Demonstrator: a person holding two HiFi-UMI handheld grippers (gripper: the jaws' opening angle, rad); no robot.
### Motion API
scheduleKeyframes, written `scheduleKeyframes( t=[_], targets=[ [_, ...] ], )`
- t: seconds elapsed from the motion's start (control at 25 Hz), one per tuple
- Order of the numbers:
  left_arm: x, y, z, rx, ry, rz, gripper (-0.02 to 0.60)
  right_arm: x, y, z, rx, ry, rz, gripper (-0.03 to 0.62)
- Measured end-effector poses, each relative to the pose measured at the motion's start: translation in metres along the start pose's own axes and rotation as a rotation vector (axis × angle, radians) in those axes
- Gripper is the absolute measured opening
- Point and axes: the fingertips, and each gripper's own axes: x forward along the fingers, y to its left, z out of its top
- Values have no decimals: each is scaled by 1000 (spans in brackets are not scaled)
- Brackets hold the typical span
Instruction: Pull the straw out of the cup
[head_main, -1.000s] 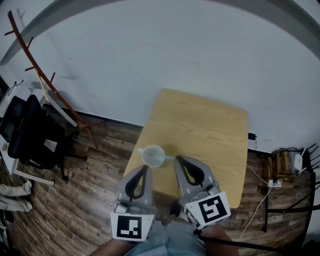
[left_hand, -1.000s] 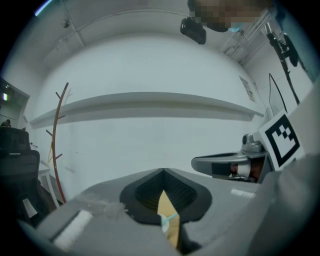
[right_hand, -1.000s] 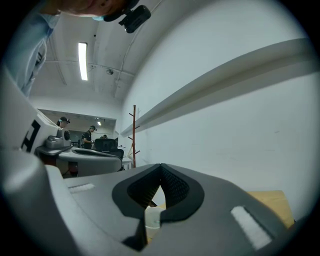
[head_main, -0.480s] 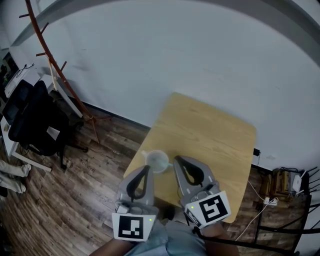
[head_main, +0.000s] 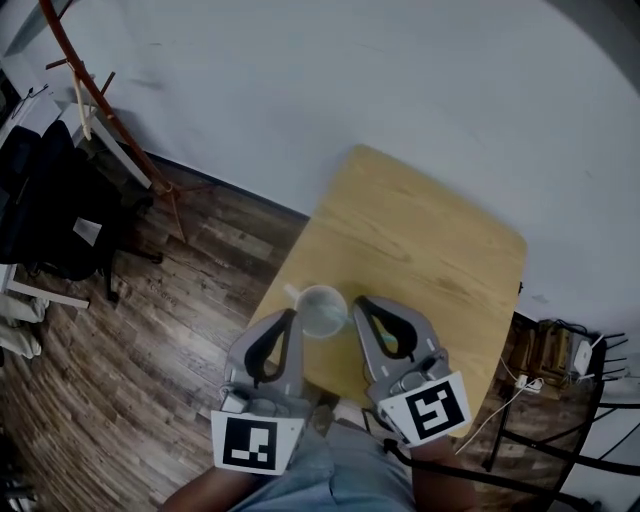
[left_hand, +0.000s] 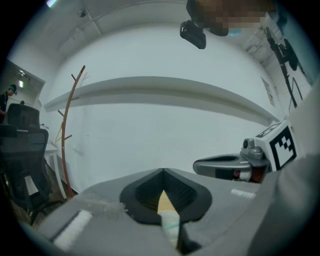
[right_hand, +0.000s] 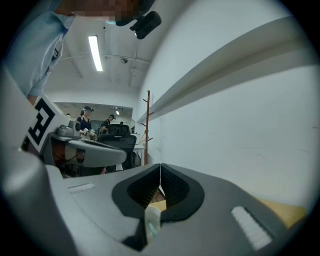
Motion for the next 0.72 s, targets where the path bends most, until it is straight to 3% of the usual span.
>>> scheduleKeyframes(
  t=[0.16,0.52,0.72],
  targets=[
    [12,5,-20,-32,70,-25,8,13,-8,-26,47,64,2,31],
    [38,13,-57,-58,174,-69,8,31,-7,-80,30,207,50,120],
    [46,24,-83,-95,223,-80,8,38,1,-108,58,271,75,123]
  ],
)
